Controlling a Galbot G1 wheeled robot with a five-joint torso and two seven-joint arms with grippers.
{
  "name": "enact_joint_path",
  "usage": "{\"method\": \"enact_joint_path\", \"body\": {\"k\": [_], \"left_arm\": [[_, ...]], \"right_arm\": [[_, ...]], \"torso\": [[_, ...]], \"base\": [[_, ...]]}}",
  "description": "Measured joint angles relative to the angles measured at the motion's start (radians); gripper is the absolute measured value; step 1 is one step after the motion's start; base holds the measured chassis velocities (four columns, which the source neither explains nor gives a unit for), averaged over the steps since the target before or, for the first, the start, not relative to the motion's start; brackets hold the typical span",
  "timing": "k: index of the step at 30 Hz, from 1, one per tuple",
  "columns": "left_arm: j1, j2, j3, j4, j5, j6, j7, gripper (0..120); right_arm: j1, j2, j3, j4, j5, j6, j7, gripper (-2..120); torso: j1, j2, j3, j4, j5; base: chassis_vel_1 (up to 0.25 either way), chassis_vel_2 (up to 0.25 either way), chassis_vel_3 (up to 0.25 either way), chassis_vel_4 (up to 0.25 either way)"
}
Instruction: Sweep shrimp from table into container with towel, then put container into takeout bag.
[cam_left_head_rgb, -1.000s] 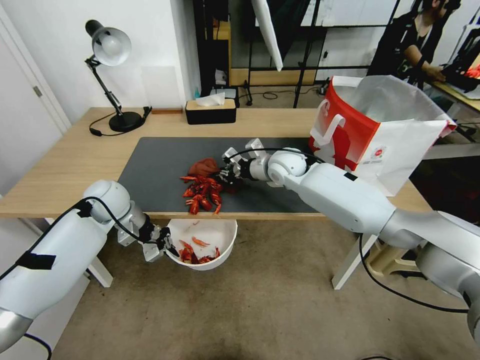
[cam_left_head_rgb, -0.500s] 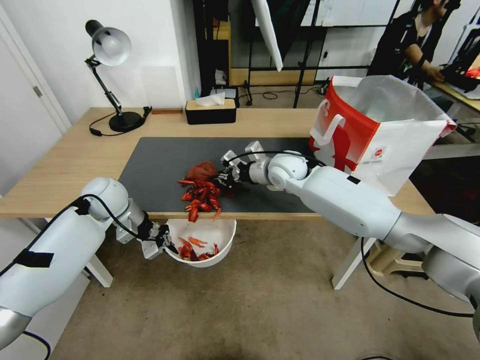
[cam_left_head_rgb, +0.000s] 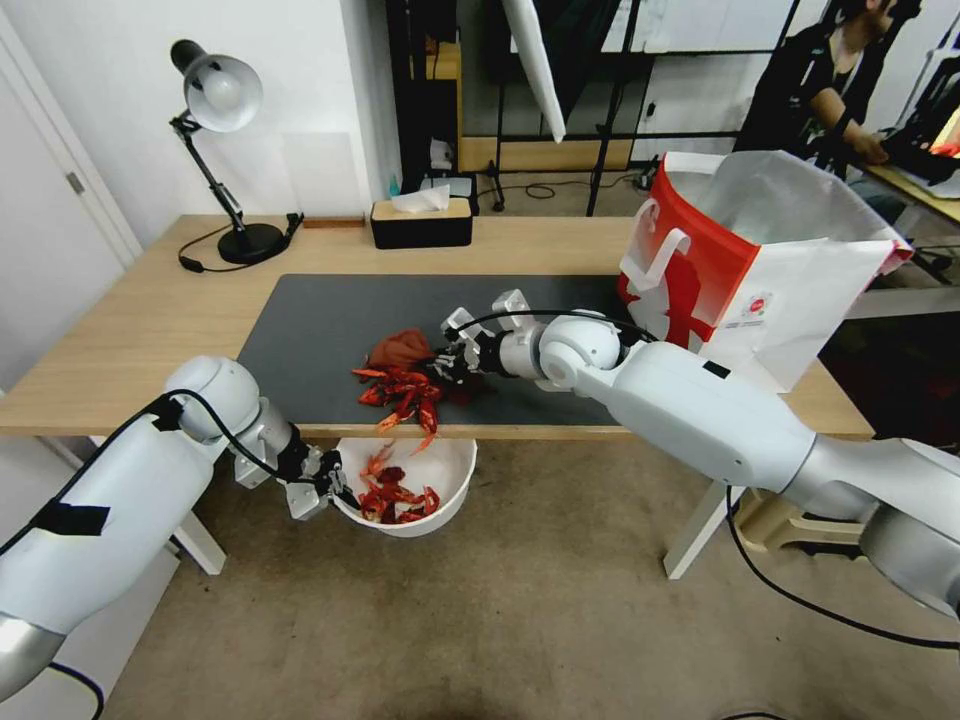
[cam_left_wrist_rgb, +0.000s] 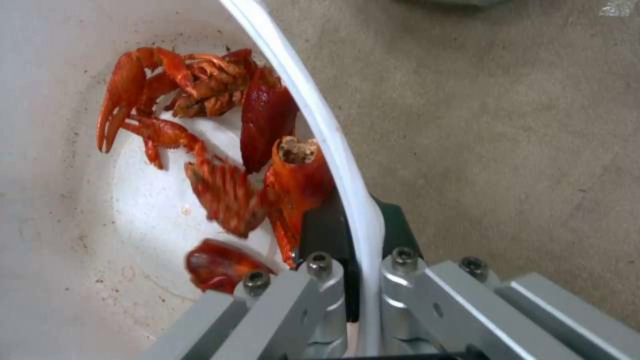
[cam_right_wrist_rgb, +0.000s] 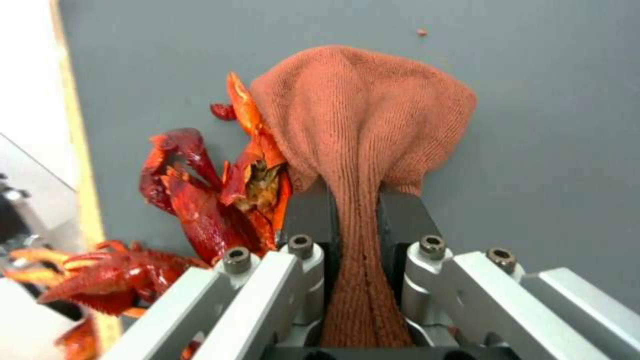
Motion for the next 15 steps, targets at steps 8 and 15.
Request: {"method": "enact_joint_path", "body": {"k": [8, 15], "left_arm": [[-0.002, -0.001, -0.002, 0.002, 0.0, 0.0, 0.0, 0], [-0.003, -0.005, -0.004, 0.007, 0.001, 0.0, 0.0, 0]], "right_arm": [[-0.005, -0.015, -0.003, 0.035, 0.009, -0.008, 0.009, 8], [-0.012, -0.036, -0.003, 0.063, 0.015, -0.011, 0.016, 8]], "torso": [[0.0, 0.0, 0.0, 0.0, 0.0], [0.0, 0.0, 0.0, 0.0, 0.0]], "base": [[0.0, 0.0, 0.0, 0.0], [0.0, 0.0, 0.0, 0.0]]}}
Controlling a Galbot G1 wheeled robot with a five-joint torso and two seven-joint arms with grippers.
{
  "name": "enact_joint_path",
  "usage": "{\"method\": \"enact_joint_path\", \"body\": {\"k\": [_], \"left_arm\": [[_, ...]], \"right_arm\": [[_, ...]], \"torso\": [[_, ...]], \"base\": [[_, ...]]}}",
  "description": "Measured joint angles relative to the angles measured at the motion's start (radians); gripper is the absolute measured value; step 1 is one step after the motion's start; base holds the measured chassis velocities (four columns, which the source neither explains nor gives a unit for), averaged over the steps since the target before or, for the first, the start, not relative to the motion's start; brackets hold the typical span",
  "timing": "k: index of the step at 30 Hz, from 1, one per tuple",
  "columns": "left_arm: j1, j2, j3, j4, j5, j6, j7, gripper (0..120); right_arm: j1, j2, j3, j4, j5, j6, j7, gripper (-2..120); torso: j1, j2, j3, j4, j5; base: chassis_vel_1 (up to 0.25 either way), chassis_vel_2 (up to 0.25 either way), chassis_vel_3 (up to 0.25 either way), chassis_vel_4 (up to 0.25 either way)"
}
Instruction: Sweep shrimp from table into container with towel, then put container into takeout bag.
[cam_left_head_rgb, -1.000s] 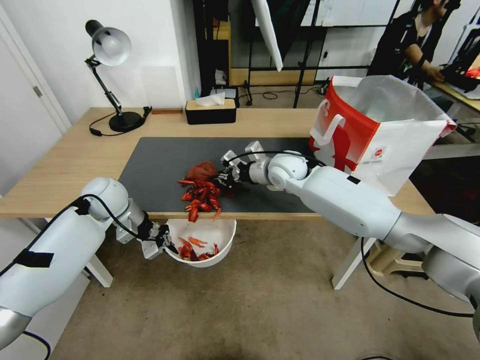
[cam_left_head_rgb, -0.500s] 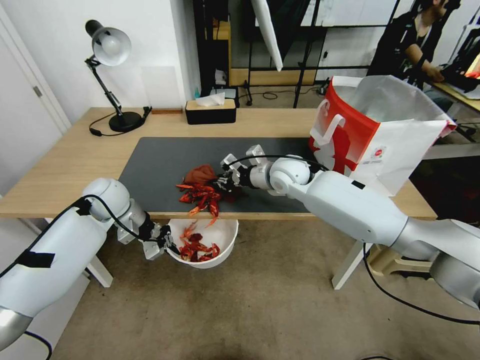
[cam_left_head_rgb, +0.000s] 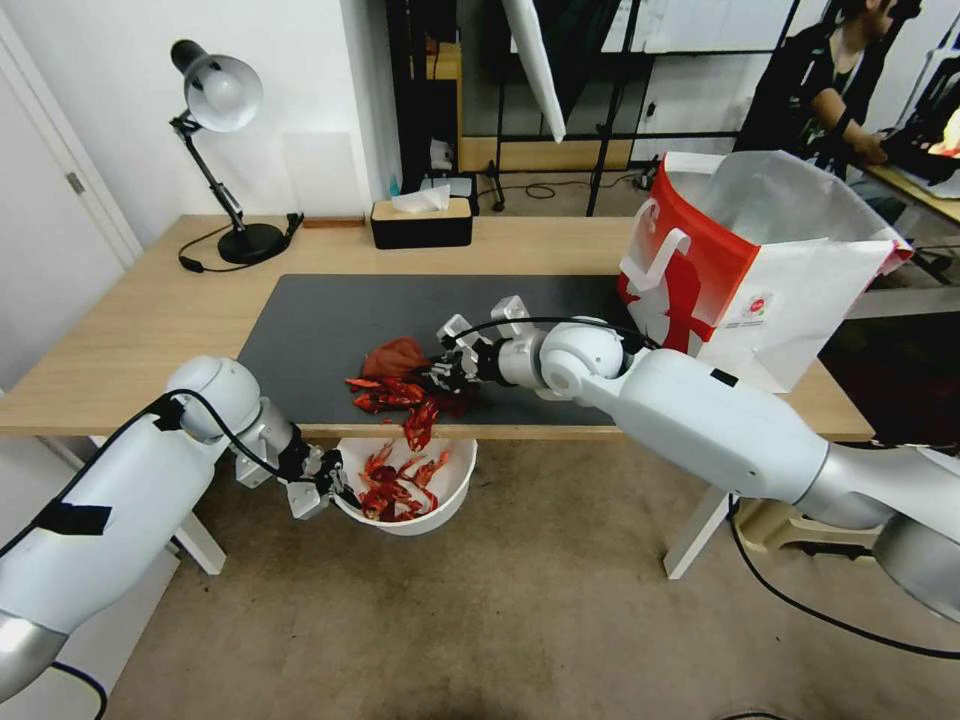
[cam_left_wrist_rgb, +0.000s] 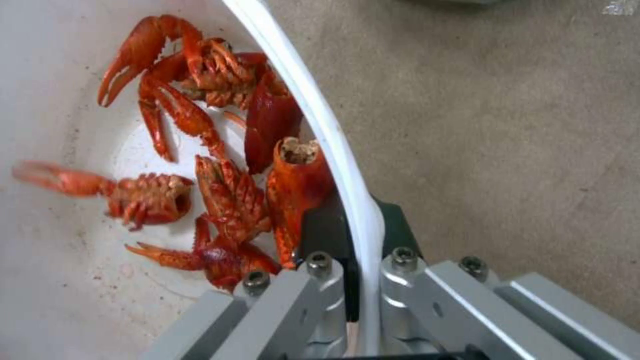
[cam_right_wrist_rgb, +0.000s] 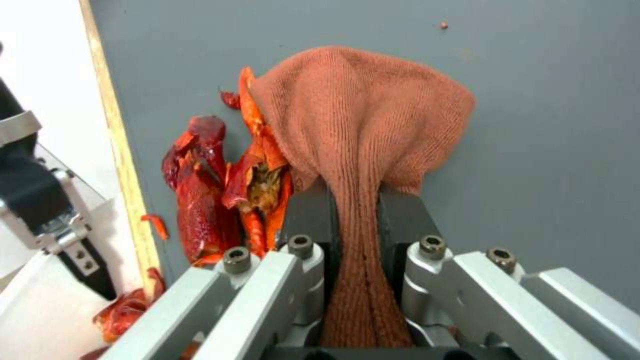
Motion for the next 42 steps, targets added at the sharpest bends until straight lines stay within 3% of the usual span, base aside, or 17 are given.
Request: {"method": "enact_joint_path", "body": {"k": [42], "left_arm": [[0.009, -0.012, -0.007, -0.005, 0.021, 0.001, 0.0, 0]], "right_arm": [[-0.102, -0.121, 0.044, 0.204, 0.024, -0.003, 0.039, 8]], "torso": [[0.0, 0.0, 0.0, 0.0, 0.0001]], "base": [[0.0, 0.0, 0.0, 0.0]]}}
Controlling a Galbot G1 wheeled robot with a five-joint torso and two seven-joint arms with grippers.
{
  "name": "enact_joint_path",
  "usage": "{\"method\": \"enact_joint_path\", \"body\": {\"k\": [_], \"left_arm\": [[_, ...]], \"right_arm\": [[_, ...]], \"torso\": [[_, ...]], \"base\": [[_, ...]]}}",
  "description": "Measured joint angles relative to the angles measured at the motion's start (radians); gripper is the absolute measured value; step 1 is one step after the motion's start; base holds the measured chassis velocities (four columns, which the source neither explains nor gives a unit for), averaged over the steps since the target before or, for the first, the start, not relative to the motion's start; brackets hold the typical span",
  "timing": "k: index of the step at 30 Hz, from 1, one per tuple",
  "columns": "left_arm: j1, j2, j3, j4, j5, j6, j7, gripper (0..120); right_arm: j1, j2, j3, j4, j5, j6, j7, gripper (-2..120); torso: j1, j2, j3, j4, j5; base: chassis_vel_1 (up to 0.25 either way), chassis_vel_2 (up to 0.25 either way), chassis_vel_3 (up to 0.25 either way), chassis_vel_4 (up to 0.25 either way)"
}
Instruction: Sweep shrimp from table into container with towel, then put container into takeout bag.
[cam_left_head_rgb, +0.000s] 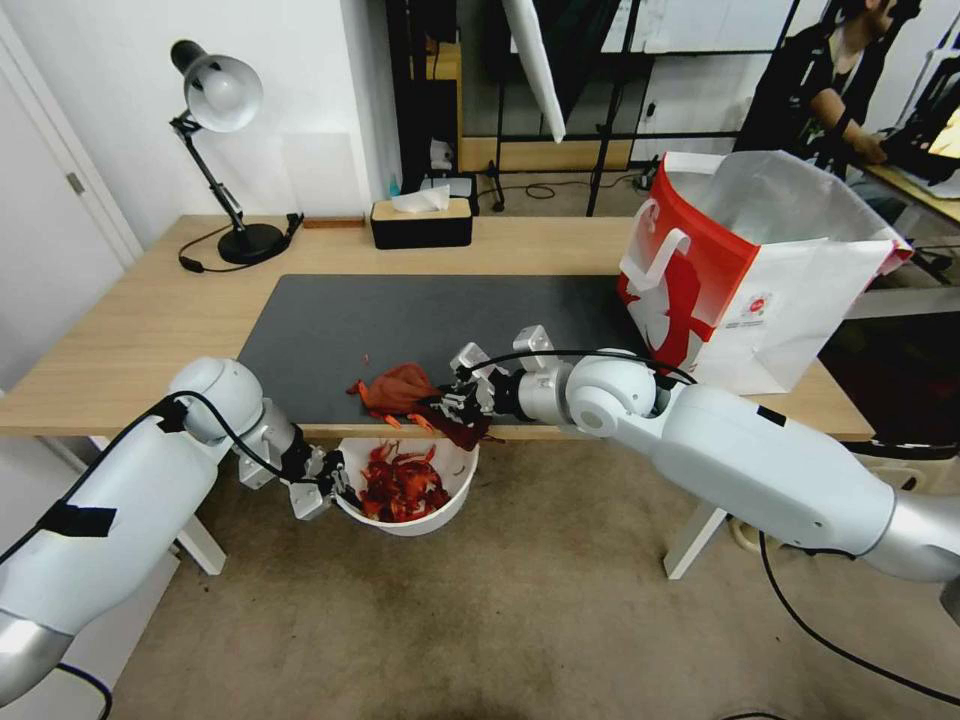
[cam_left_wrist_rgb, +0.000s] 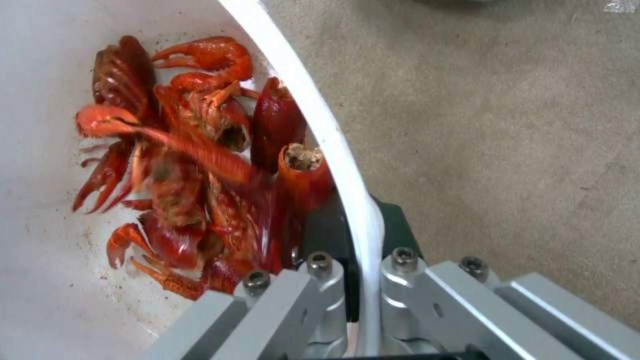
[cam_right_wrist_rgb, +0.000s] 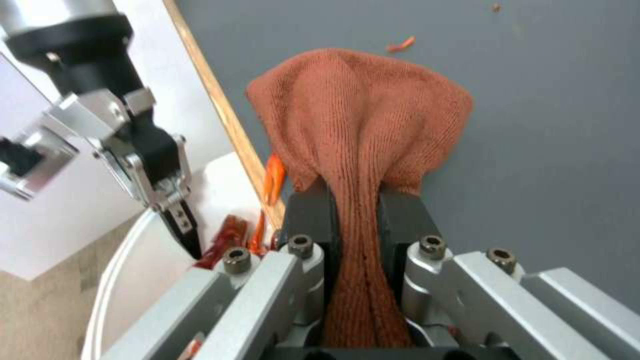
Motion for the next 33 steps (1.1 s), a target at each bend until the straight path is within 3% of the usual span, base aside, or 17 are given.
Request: {"method": "enact_joint_path", "body": {"k": [16, 22, 33], "left_arm": [[0.001, -0.004, -0.001, 0.007, 0.003, 0.001, 0.0, 0], [0.006, -0.004, -0.004, 0.014, 0.003, 0.001, 0.0, 0], [0.043, 0.021, -0.031, 0.015, -0.016, 0.001, 0.0, 0]], "right_arm": [[-0.041, 0.008, 0.149, 0.011, 0.09, 0.068, -0.023, 8], [-0.032, 0.046, 0.179, -0.061, 0.134, 0.12, -0.051, 8], [0.089, 0.202, 0.135, -0.35, 0.15, 0.161, -0.098, 8]], "torso": [[0.0, 0.0, 0.0, -0.0001, 0.0], [0.0, 0.0, 0.0, 0.0, 0.0], [0.0, 0.0, 0.0, 0.0003, -0.0002]], "base": [[0.0, 0.0, 0.0, 0.0], [0.0, 0.0, 0.0, 0.0], [0.0, 0.0, 0.0, 0.0]]}}
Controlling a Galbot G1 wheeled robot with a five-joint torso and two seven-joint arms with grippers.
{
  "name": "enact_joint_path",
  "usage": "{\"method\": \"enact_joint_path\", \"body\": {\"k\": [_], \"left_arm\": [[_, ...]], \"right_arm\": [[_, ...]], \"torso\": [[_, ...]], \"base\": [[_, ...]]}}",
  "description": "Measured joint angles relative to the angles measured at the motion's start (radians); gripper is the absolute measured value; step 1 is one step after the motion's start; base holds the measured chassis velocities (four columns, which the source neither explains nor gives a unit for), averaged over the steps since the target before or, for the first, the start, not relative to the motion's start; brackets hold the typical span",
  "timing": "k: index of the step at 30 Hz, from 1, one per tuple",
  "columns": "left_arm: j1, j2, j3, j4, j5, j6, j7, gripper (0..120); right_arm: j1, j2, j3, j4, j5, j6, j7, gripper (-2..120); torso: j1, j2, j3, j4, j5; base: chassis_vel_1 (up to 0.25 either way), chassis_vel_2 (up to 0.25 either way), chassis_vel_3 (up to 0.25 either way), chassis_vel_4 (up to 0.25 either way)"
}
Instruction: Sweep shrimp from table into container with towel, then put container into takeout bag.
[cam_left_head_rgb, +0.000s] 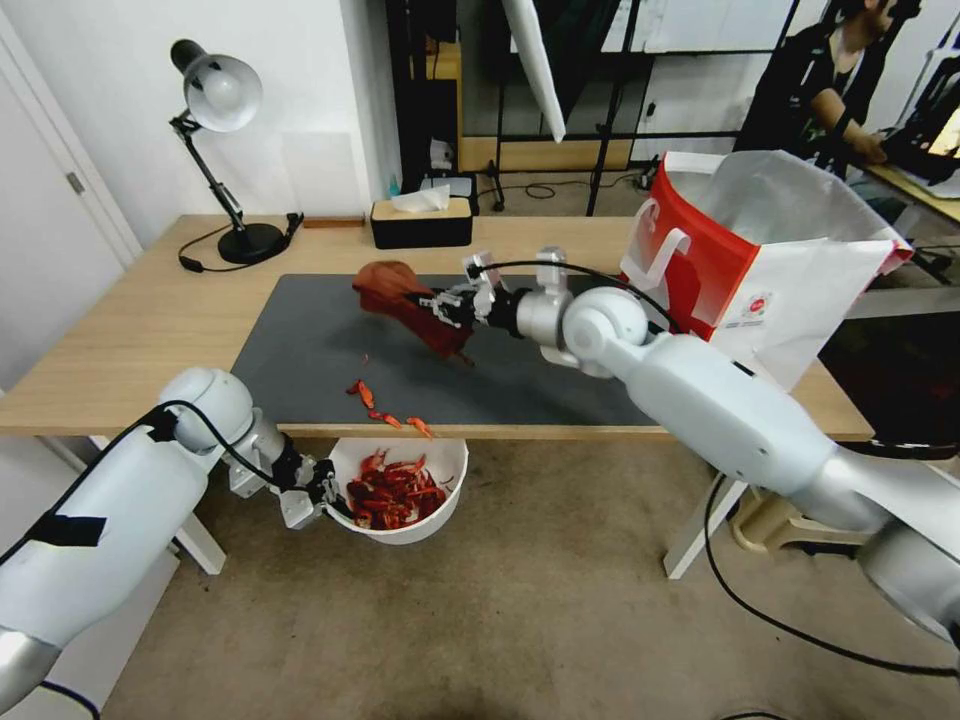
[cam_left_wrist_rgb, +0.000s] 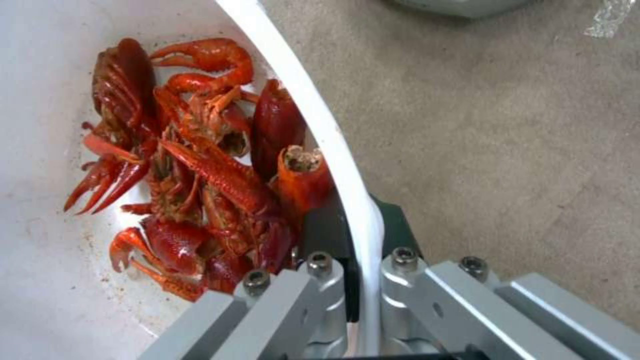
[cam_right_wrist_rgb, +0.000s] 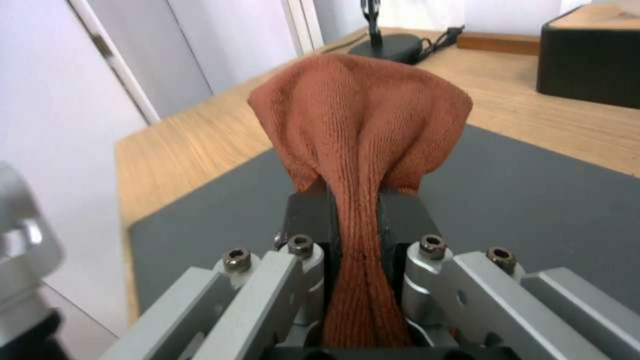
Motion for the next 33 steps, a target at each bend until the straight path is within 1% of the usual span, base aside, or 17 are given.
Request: {"method": "enact_joint_path", "body": {"k": [1, 3, 4, 5, 8, 9, 12, 13, 15, 25, 33], "left_arm": [[0.0, 0.0, 0.0, 0.0, 0.0, 0.0, 0.0, 0], [0.015, 0.003, -0.013, -0.002, -0.004, 0.0, 0.0, 0], [0.024, 0.006, -0.02, -0.003, -0.005, 0.0, 0.0, 0], [0.024, 0.006, -0.02, -0.003, -0.005, 0.0, 0.0, 0], [0.04, 0.011, -0.03, -0.007, -0.013, 0.0, 0.0, 0], [0.04, 0.011, -0.03, -0.007, -0.013, 0.0, 0.0, 0], [0.052, 0.014, -0.042, -0.014, -0.019, -0.001, 0.0, 0], [0.052, 0.014, -0.042, -0.014, -0.019, -0.001, 0.0, 0], [0.061, 0.018, -0.051, -0.016, -0.024, -0.001, 0.0, 0], [0.066, 0.014, -0.055, -0.02, -0.027, -0.001, 0.0, 0], [0.064, 0.01, -0.054, -0.02, -0.031, -0.002, 0.0, 0]], "right_arm": [[0.0, 0.0, 0.0, 0.0, 0.0, 0.0, 0.0, 8], [0.034, 0.04, -0.047, -0.056, -0.022, -0.004, 0.0, 8], [0.048, 0.063, -0.071, -0.084, -0.036, -0.007, 0.0, 8], [0.048, 0.063, -0.071, -0.084, -0.036, -0.007, 0.0, 8], [0.071, 0.118, -0.104, -0.147, -0.063, -0.012, 0.001, 8], [0.071, 0.118, -0.104, -0.147, -0.063, -0.012, 0.001, 8], [0.087, 0.159, -0.127, -0.201, -0.093, -0.014, 0.0, 8], [0.087, 0.159, -0.127, -0.201, -0.093, -0.014, 0.0, 8], [0.095, 0.184, -0.133, -0.238, -0.113, -0.022, 0.002, 8], [0.109, 0.221, -0.174, -0.315, -0.155, -0.04, -0.019, 8], [0.111, 0.228, -0.201, -0.315, -0.176, -0.068, -0.028, 8]], "torso": [[0.0, 0.0, 0.0, 0.0, 0.0], [0.0, 0.0, 0.0, -0.0004, 0.0], [0.0, 0.0, 0.0, -0.0001, 0.0], [0.0, 0.0, 0.0, -0.0001, 0.0], [0.0, 0.0, 0.0, -0.0001, 0.0001], [0.0, 0.0, 0.0, -0.0001, 0.0001], [0.0, 0.0, 0.0, -0.0002, -0.0001], [0.0, 0.0, 0.0, -0.0002, -0.0001], [0.0, 0.0, 0.0, -0.0002, 0.0001], [0.0, 0.0, 0.0, -0.0004, 0.0], [0.0, 0.0, 0.0, -0.0003, 0.0001]], "base": [[0.0, 0.0, 0.0, 0.0], [0.0, 0.0, 0.0, 0.0], [0.0, 0.0, 0.0, 0.0], [0.0, 0.0, 0.0, 0.0], [0.0, 0.0, 0.0, 0.0], [0.0, 0.0, 0.0, 0.0], [0.0, 0.0, 0.0, 0.0], [0.0, 0.0, 0.0, 0.0], [0.0, 0.0, 0.0, 0.0], [0.0, 0.0, 0.0, 0.0], [0.0, 0.0, 0.0, 0.0]]}}
